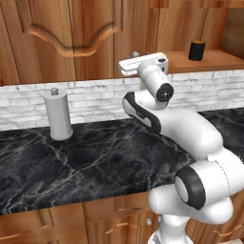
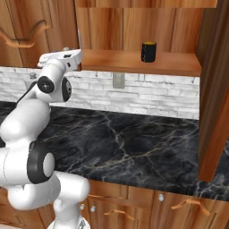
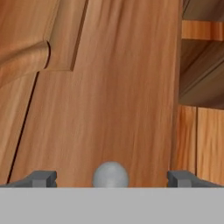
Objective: Open the cabinet directly in front. Then move the liquor and the mug to the dining counter with the candle on it.
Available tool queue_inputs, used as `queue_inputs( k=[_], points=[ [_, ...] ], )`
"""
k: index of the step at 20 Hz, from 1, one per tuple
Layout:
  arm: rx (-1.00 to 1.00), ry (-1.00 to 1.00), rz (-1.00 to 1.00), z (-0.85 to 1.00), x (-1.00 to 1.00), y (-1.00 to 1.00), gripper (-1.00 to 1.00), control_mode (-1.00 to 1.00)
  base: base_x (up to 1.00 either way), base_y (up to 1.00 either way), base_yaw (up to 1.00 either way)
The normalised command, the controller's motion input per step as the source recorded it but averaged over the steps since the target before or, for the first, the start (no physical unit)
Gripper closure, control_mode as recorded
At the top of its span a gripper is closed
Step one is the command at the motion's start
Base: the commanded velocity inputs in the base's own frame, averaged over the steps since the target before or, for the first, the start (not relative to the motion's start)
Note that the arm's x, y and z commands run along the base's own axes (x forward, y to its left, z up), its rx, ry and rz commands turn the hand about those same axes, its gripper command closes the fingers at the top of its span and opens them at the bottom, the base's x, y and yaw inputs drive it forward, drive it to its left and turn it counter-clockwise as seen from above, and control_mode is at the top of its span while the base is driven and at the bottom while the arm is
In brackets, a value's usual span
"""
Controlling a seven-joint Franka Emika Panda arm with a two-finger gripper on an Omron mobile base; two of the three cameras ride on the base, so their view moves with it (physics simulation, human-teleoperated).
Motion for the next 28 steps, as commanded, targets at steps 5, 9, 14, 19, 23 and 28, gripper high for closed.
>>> queue_inputs(
  k=[5,9,14,19,23,28],
  points=[
    [0.00,0.00,0.00,-0.03,0.37,0.03,-1.00,-1.00,0.00,0.00,0.00],
    [0.00,0.00,0.00,-0.02,0.36,0.05,-1.00,-1.00,0.00,0.00,0.00],
    [0.00,0.00,0.00,-0.01,0.34,0.05,1.00,-1.00,0.00,0.00,0.00],
    [0.00,0.00,0.00,0.00,0.19,0.01,1.00,-1.00,0.00,0.00,0.00],
    [0.00,0.00,0.00,0.00,0.17,0.11,1.00,-1.00,0.00,0.00,0.00],
    [0.00,0.00,0.00,-0.08,0.12,0.61,1.00,-1.00,0.00,0.00,0.00]
  ],
)
